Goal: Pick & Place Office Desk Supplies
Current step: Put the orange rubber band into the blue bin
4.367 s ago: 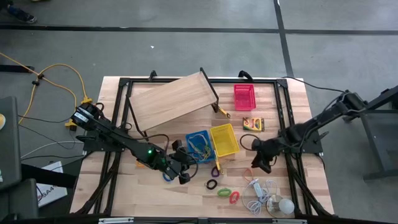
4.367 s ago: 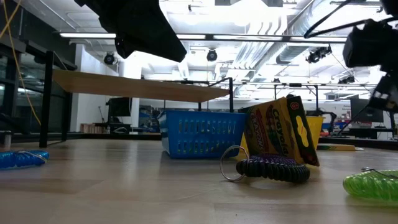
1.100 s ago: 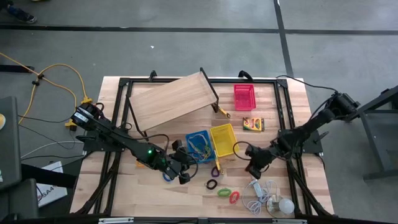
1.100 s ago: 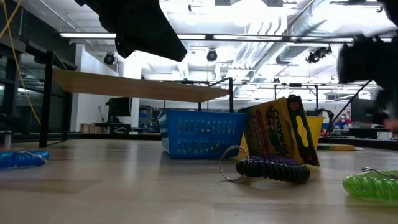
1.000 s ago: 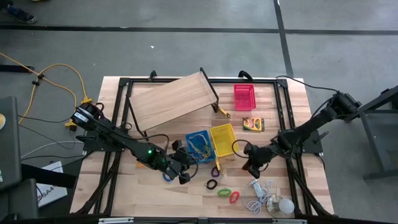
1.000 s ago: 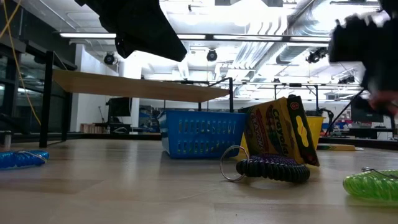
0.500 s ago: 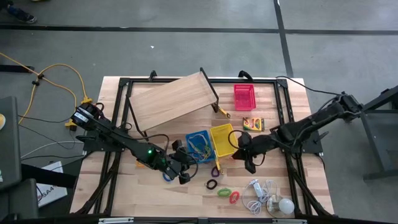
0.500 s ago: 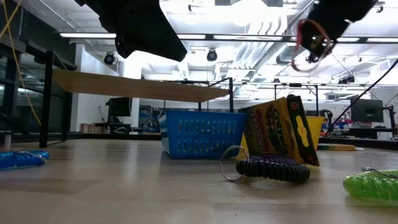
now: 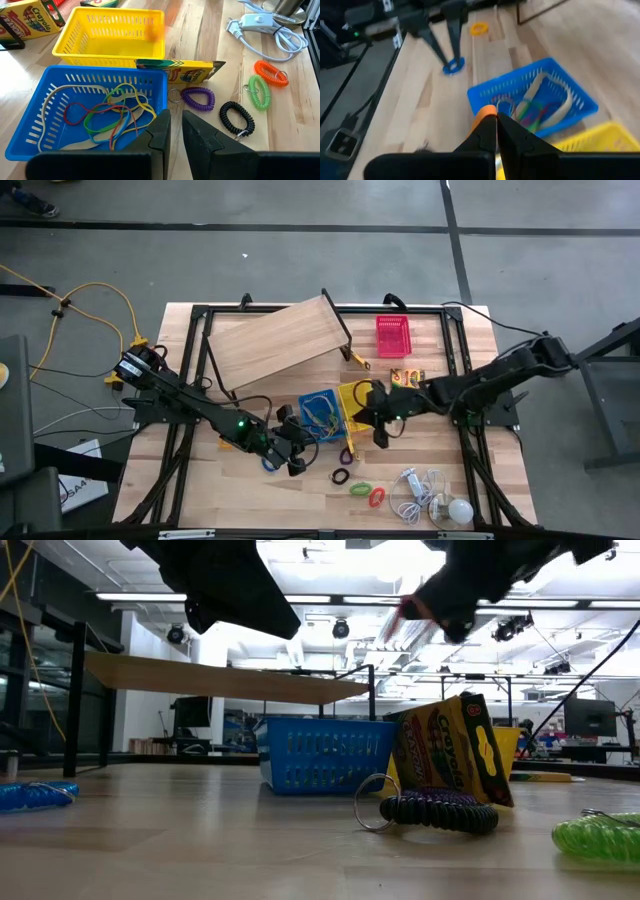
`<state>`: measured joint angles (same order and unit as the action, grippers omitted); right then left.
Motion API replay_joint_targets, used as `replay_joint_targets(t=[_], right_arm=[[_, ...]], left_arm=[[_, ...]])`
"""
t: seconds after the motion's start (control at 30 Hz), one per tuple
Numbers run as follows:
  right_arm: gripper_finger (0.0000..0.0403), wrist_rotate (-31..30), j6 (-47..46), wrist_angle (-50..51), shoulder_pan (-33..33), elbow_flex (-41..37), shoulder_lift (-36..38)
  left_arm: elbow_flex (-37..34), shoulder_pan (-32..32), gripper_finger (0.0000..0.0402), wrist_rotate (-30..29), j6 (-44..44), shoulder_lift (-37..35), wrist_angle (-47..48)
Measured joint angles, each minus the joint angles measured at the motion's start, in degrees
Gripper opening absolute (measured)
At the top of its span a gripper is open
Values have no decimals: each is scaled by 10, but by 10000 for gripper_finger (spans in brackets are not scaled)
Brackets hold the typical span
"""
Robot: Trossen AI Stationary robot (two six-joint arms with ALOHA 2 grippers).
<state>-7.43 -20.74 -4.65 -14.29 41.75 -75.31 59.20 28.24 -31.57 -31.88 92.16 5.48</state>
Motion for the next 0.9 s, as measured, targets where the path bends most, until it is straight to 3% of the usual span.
replay_joint_targets(t=[0.47, 0.9], right_arm=[[3, 0, 45, -180, 47, 0, -140], [3, -1, 46, -208, 47, 0, -189]], left_arm=[[0, 0, 45, 0, 0, 0, 0], [0, 0, 45, 0, 0, 0, 0]])
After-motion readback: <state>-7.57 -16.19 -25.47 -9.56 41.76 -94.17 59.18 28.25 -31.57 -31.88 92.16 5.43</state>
